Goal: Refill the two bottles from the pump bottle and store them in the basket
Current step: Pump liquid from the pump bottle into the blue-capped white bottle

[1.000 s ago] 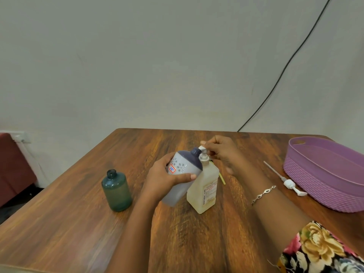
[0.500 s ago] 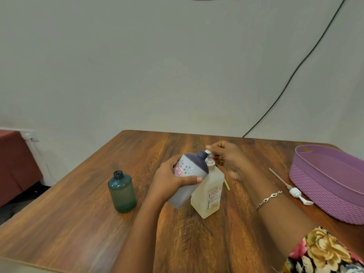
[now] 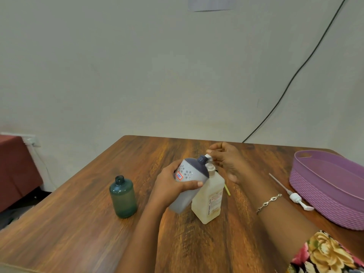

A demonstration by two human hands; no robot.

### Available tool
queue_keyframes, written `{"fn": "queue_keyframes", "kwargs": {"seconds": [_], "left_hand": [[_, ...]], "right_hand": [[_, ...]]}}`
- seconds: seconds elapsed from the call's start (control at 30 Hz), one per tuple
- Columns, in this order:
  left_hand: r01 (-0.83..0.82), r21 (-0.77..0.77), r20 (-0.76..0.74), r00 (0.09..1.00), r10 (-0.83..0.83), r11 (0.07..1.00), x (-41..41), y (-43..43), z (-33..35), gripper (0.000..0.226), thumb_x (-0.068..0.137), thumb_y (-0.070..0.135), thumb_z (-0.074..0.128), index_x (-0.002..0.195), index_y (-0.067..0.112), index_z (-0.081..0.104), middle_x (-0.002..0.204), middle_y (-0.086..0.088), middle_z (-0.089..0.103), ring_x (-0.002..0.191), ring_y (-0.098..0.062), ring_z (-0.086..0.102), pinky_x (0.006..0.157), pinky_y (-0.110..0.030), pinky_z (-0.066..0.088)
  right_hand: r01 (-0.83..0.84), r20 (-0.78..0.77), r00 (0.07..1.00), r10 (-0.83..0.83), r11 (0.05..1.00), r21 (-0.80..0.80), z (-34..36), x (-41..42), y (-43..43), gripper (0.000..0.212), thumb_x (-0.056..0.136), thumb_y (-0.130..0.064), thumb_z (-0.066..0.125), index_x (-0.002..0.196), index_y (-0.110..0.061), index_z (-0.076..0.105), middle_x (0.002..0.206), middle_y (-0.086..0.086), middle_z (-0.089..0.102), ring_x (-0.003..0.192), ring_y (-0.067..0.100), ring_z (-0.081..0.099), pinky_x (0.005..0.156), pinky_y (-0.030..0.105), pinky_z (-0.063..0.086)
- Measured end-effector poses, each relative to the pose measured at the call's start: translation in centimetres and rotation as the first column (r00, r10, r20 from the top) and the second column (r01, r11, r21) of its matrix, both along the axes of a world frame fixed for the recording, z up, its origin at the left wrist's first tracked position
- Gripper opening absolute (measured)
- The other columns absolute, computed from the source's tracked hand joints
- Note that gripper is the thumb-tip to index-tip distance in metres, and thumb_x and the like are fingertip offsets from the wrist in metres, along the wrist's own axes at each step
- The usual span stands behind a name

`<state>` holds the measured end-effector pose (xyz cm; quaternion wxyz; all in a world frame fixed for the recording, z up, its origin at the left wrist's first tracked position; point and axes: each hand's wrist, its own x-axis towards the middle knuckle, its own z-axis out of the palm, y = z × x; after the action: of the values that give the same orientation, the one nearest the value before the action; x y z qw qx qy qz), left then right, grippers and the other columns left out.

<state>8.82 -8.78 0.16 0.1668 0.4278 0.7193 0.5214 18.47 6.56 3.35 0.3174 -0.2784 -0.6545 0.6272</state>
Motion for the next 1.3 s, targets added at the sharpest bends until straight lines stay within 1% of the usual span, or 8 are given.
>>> {"fn": "queue_keyframes", "kwargs": {"seconds": [0.1,0.27,0.43,0.53,0.63,0.73,1.1,1.3], "left_hand": [[0.007,0.007,0.003,1.000,-0.007,1.000,0.0,0.1,0.2,0.074,0.037,0.062,0.071,0.105,0.041,0.051,0.101,0.012,0.061,0.089,-0.009,0.060,0.078,-0.033,0.053],[0.006,0.000,0.006,1.000,-0.006,1.000,0.0,-0.1,-0.2,0.053,0.059,0.042,0.083,0.098,0.042,0.048,0.094,0.016,0.059,0.084,-0.004,0.058,0.074,-0.028,0.051],[0.002,0.002,0.015,1.000,-0.002,1.000,-0.1,0.0,-0.2,0.051,0.060,0.035,0.085,0.099,0.039,0.052,0.096,0.012,0.062,0.085,-0.008,0.060,0.076,-0.033,0.053],[-0.014,0.025,0.015,1.000,0.014,1.000,-0.1,0.1,0.2,0.059,0.050,0.047,0.080,0.103,0.039,0.054,0.097,0.012,0.063,0.085,-0.008,0.060,0.074,-0.031,0.053],[-0.002,0.008,0.010,1.000,0.002,1.000,-0.2,0.1,0.1,0.055,0.053,0.044,0.083,0.098,0.041,0.052,0.095,0.013,0.062,0.085,-0.007,0.060,0.069,-0.025,0.050],[-0.002,-0.005,0.003,1.000,0.002,1.000,-0.3,0.0,-0.3,0.049,0.061,0.032,0.084,0.098,0.040,0.052,0.093,0.013,0.062,0.083,-0.008,0.060,0.072,-0.029,0.051],[0.020,0.020,0.032,0.999,-0.020,1.000,-0.3,0.0,-0.1,0.051,0.048,0.046,0.076,0.092,0.046,0.051,0.093,0.016,0.062,0.083,-0.005,0.060,0.069,-0.024,0.050],[0.009,-0.021,-0.022,1.000,-0.010,1.000,-0.7,0.0,-0.2,0.063,0.048,0.049,0.078,0.104,0.040,0.051,0.095,0.015,0.062,0.085,-0.007,0.060,0.076,-0.032,0.052]], "right_hand": [[-0.020,0.011,1.000,0.020,0.999,0.036,0.5,-0.1,0.1,0.012,0.087,0.000,0.058,0.095,-0.008,0.061,0.091,0.005,0.062,0.078,0.014,0.058,0.062,0.020,0.049],[-0.034,0.040,0.999,0.034,0.999,-0.003,-0.9,-0.5,-0.1,0.011,0.090,-0.003,0.054,0.088,-0.006,0.065,0.095,0.013,0.066,0.080,0.020,0.061,0.072,0.030,0.051],[-0.055,0.002,0.998,0.055,0.998,-0.018,-0.5,-0.4,-0.1,0.012,0.089,0.000,0.054,0.092,-0.006,0.064,0.099,0.012,0.066,0.088,0.021,0.062,0.080,0.034,0.052],[-0.042,-0.019,0.999,0.044,0.997,0.066,0.2,-0.9,0.0,0.020,0.089,0.005,0.052,0.096,-0.008,0.065,0.104,0.008,0.067,0.099,0.019,0.063,0.089,0.036,0.051],[-0.055,0.013,0.998,0.054,0.991,0.123,-0.6,-0.7,-0.1,0.020,0.091,0.001,0.050,0.098,-0.008,0.067,0.103,0.007,0.068,0.098,0.019,0.063,0.088,0.034,0.051],[-0.079,0.018,0.997,0.078,0.996,0.052,-1.4,-0.5,-0.1,0.019,0.092,-0.001,0.049,0.098,-0.004,0.066,0.104,0.012,0.067,0.093,0.021,0.063,0.083,0.032,0.052],[-0.090,-0.027,0.996,0.090,0.996,0.030,-0.7,-0.7,0.3,0.018,0.091,0.001,0.050,0.093,-0.007,0.066,0.102,0.011,0.068,0.097,0.022,0.063,0.086,0.034,0.052],[-0.080,0.027,0.996,0.080,0.997,0.022,-1.7,-0.6,-0.3,0.016,0.092,-0.006,0.051,0.091,-0.008,0.067,0.103,0.014,0.066,0.094,0.025,0.062,0.084,0.037,0.052]]}}
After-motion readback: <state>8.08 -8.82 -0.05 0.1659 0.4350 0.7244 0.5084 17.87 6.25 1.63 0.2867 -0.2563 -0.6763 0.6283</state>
